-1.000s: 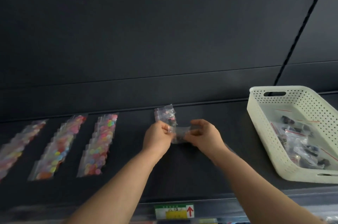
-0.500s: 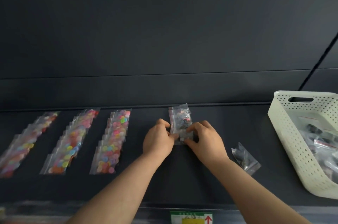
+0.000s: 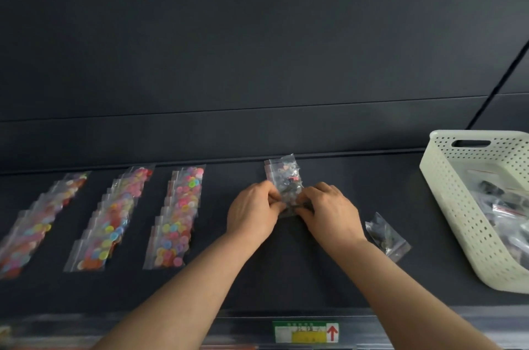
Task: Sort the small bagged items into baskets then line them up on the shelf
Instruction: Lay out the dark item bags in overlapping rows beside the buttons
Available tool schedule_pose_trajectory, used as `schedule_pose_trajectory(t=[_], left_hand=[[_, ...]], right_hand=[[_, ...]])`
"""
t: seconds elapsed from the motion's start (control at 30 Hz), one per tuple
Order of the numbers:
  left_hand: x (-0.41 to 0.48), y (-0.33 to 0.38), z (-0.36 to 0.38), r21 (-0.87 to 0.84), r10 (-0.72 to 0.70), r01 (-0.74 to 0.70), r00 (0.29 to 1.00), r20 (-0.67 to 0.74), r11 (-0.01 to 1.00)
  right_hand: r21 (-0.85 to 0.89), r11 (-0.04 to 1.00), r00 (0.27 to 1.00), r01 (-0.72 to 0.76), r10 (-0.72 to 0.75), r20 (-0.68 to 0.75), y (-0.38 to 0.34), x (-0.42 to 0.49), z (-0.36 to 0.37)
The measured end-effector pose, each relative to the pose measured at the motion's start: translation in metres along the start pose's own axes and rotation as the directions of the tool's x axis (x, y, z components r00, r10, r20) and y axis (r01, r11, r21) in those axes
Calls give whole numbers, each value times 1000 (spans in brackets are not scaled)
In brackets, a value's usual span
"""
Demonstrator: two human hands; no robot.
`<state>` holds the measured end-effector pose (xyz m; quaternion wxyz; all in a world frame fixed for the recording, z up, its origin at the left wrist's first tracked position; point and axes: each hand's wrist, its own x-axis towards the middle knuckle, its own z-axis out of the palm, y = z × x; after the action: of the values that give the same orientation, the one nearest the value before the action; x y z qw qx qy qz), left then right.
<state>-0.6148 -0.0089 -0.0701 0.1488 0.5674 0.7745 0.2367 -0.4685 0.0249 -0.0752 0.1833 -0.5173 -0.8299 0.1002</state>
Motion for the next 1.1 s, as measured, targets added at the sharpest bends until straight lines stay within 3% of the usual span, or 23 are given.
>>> schedule_pose_trajectory(t=[0.1, 0.2, 0.43, 0.57, 0.7, 0.8, 0.93, 1.03, 1.1], left_hand=[[2, 21, 3, -88, 8, -7, 1000, 14, 996], [0, 50, 13, -127, 44, -29, 993, 114, 991], [-16, 106, 47, -12, 76, -78, 903, 423, 997], [-20, 118, 55, 19, 93, -108, 922, 375, 994], [-16, 124, 50, -72, 164, -150, 945, 284, 986], [-11, 127, 44, -157, 196, -160, 950, 244, 974], [-5, 128, 36, -393, 109, -12, 968, 226, 920], [-3, 128, 31, -493, 45, 72, 974, 223, 867], [-3, 128, 30, -498, 61, 54, 975, 212, 865]], right_hand=[[-30, 999, 994, -39, 36, -102, 17, -10, -15], [-42, 986, 978, -164, 157, -140, 42, -26, -33], [17, 935, 934, -355, 354, 49, 81, -58, -59], [26, 935, 931, -354, 350, 107, 94, -62, -55], [304, 883, 933, -357, 319, 169, 95, -54, -62], [416, 836, 930, -359, 357, 86, 94, -49, -63], [605, 714, 906, -354, 422, 32, 95, -44, -62], [715, 578, 882, -393, 457, 115, 93, -39, -61], [723, 552, 882, -415, 440, 171, 92, -37, -59]])
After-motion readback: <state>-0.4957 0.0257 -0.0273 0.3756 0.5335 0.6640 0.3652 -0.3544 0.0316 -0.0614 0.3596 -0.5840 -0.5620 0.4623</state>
